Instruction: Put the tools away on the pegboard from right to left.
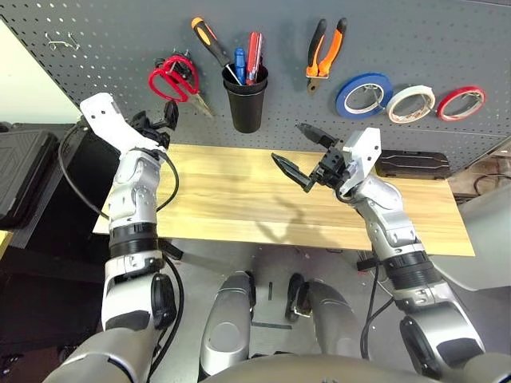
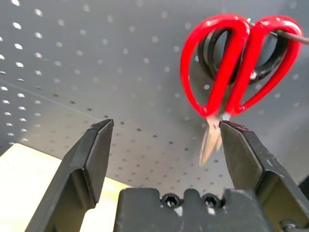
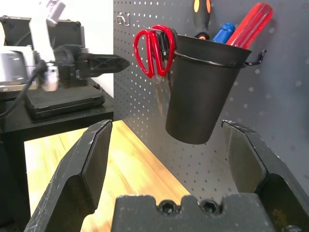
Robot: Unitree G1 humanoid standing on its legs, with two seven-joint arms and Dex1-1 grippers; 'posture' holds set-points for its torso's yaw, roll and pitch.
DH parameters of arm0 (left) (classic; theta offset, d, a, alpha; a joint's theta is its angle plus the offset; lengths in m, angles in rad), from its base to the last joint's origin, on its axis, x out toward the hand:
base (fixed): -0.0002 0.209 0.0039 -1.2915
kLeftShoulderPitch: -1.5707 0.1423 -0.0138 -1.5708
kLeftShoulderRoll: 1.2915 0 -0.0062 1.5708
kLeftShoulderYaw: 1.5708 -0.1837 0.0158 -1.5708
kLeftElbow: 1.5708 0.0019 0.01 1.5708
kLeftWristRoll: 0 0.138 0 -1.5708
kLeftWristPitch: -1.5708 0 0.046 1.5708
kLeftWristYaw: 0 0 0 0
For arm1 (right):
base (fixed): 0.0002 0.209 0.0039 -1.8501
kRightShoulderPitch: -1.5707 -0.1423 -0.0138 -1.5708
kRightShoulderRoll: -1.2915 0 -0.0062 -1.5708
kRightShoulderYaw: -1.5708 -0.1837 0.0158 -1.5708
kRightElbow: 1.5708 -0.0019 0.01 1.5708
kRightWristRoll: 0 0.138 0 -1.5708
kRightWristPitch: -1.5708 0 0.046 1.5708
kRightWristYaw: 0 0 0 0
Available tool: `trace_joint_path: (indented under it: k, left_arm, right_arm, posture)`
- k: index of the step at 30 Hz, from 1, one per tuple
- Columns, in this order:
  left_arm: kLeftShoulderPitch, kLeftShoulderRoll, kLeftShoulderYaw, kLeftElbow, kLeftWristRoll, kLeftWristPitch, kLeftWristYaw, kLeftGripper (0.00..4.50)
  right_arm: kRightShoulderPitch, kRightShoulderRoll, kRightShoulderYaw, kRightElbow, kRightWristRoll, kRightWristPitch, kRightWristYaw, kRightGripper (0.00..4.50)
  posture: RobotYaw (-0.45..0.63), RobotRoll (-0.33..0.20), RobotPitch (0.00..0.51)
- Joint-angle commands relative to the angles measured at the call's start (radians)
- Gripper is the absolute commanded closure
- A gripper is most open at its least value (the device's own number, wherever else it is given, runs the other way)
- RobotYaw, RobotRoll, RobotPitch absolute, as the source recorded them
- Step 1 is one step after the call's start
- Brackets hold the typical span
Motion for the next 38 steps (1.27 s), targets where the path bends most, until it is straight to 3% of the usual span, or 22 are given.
trace_joint_path:
  k: [1, 8, 15, 26, 38]
  left_arm:
    - [0.074, 0.001, -0.026, -0.078, 0.016, 0.026, -0.01, 0.03]
    - [0.203, 0.026, -0.045, -0.14, 0.057, 0.015, -0.032, 0.03]
    - [0.263, 0.041, -0.04, -0.095, 0.12, -0.116, -0.061, 0.03]
    - [0.24, 0.075, -0.021, 0.093, 0.163, -0.345, -0.125, 0.03]
    - [0.177, 0.113, -0.017, 0.264, 0.17, -0.494, -0.192, 0.03]
  right_arm:
    - [0.015, -0.003, -0.012, -0.002, 0.005, 0.0, -0.012, 0.0]
    - [0.027, -0.027, -0.108, -0.002, -0.053, 0.115, -0.247, 0.0]
    - [0.069, -0.058, -0.244, 0.003, -0.119, 0.231, -0.526, 0.0]
    - [0.088, -0.144, -0.418, 0.137, -0.149, 0.174, -0.751, 0.0]
    - [0.073, -0.183, -0.483, 0.269, -0.165, 0.072, -0.877, 0.0]
  posture:
    - [0.23, 0.0, 0.142]
    - [0.23, 0.0, 0.13]
    - [0.2, 0.0, 0.133]
    - [0.14, 0.0, 0.13]
    - [0.13, 0.0, 0.123]
